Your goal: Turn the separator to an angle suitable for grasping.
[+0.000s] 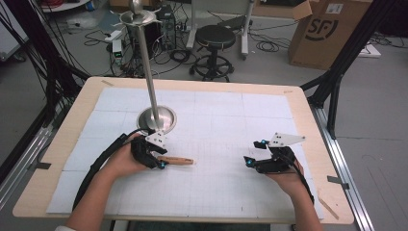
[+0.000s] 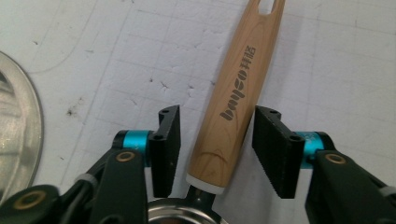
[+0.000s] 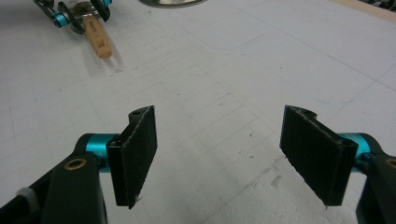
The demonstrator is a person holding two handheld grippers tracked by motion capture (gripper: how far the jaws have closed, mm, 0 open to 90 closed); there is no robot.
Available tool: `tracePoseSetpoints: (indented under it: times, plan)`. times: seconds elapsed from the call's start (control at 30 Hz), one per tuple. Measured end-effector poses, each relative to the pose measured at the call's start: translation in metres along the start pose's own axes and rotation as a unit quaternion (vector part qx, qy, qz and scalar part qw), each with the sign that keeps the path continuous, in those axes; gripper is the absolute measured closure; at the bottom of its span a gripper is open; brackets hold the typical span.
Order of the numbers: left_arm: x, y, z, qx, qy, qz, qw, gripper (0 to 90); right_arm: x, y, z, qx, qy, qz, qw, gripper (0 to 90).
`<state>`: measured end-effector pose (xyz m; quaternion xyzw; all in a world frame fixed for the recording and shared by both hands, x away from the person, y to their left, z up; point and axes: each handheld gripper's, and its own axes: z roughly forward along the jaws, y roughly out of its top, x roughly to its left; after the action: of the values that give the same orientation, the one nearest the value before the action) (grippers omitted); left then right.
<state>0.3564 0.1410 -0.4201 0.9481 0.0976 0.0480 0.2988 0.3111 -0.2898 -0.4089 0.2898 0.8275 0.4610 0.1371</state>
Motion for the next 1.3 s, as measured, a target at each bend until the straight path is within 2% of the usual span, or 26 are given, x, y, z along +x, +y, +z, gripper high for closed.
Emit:
tracePoseSetpoints:
  times: [0.1,0.13,0.4,0.6,0.77,0.9,1.3]
  plan:
    - [-0.0001,-0.0002,0.0023,0.005,-0.004,-0.001,1.0000,57.1,0.0001,0.0000,0.0003,0.001,0.001,0.000,1.0000,26.5]
    - [-0.0007,0.0001,0.0040,0.014,-0.004,-0.001,0.9999,57.5,0.0001,0.0000,0.0004,0.001,0.001,0.000,1.0000,26.5]
    - [-0.0007,0.0010,0.0053,0.011,-0.005,-0.003,0.9999,60.0,0.0012,0.0008,0.0021,0.003,0.001,-0.002,1.0000,26.6]
    - [0.0005,0.0009,0.0056,0.009,-0.005,-0.014,0.9998,61.9,0.0016,0.0011,0.0027,0.003,0.000,-0.002,1.0000,26.8]
    - [0.0024,0.0023,0.0060,0.011,-0.003,-0.035,0.9993,67.0,0.0016,0.0010,0.0042,0.006,0.000,-0.003,1.0000,27.0]
    - [0.0040,0.0015,0.0063,0.008,-0.009,-0.044,0.9990,66.8,0.0017,0.0009,0.0041,0.008,-0.001,-0.001,1.0000,27.0]
    - [0.0021,0.0030,0.0069,0.014,-0.002,-0.035,0.9993,65.5,0.0024,0.0013,0.0059,0.009,0.001,-0.002,1.0000,27.1]
